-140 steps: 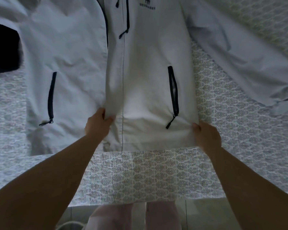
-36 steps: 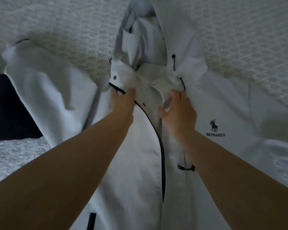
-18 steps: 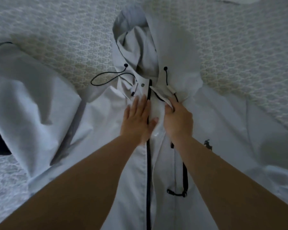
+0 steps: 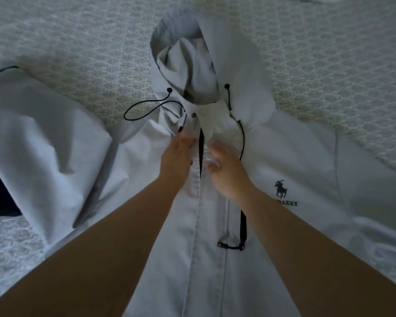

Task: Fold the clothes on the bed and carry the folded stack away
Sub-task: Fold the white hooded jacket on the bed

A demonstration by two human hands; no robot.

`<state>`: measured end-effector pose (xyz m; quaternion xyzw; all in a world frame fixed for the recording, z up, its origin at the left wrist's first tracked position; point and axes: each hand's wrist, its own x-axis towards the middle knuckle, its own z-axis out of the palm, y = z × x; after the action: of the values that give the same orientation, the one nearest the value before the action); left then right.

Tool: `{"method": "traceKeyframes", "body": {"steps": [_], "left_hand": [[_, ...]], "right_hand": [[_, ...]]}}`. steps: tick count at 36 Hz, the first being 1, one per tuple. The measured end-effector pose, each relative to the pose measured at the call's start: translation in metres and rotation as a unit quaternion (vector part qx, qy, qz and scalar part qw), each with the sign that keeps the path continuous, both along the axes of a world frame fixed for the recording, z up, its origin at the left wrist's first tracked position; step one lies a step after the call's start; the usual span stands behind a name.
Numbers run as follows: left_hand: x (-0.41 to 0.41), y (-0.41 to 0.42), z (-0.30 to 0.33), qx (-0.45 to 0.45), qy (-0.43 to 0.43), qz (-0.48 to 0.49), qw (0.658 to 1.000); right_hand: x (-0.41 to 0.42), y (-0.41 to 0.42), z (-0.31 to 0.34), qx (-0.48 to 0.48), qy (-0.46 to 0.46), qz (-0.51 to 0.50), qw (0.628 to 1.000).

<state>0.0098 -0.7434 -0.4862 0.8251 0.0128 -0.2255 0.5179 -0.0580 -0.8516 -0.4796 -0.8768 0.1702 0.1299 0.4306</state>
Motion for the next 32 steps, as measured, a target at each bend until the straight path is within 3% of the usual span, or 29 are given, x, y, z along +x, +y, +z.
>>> {"method": "traceKeyframes", "body": {"steps": [3, 11, 17, 20, 22, 29, 32], "left_hand": [[-0.015, 0.004, -0.002, 0.086, -0.018, -0.03, 0.996], [-0.031, -0.013, -0.004, 0.234, -0.047, -0.102, 0.966], [-0.062, -0.019, 0.005, 0.389, -0.151, -0.139, 0.898], [-0.085, -0.021, 0.008, 0.387, -0.246, -0.165, 0.873], [-0.107, -0.033, 0.011, 0.378, -0.293, -0.238, 0.845], [-0.187, -0.111, 0.011, 0.307, -0.286, -0.403, 0.814], [-0.215, -0.14, 0.01, 0.296, -0.294, -0.456, 0.786]], "right_hand": [[-0.006, 0.004, 0.001, -0.008, -0.001, 0.026, 1.0], [-0.053, -0.018, 0.009, -0.179, -0.059, -0.013, 0.982], [-0.105, -0.039, 0.021, -0.228, -0.066, 0.014, 0.971], [-0.125, -0.055, 0.033, -0.245, -0.096, -0.017, 0.965], [-0.144, -0.077, 0.043, -0.259, -0.114, -0.059, 0.957], [-0.234, -0.184, 0.05, -0.336, -0.05, -0.191, 0.921], [-0.275, -0.215, 0.042, -0.348, 0.017, -0.176, 0.921]]}}
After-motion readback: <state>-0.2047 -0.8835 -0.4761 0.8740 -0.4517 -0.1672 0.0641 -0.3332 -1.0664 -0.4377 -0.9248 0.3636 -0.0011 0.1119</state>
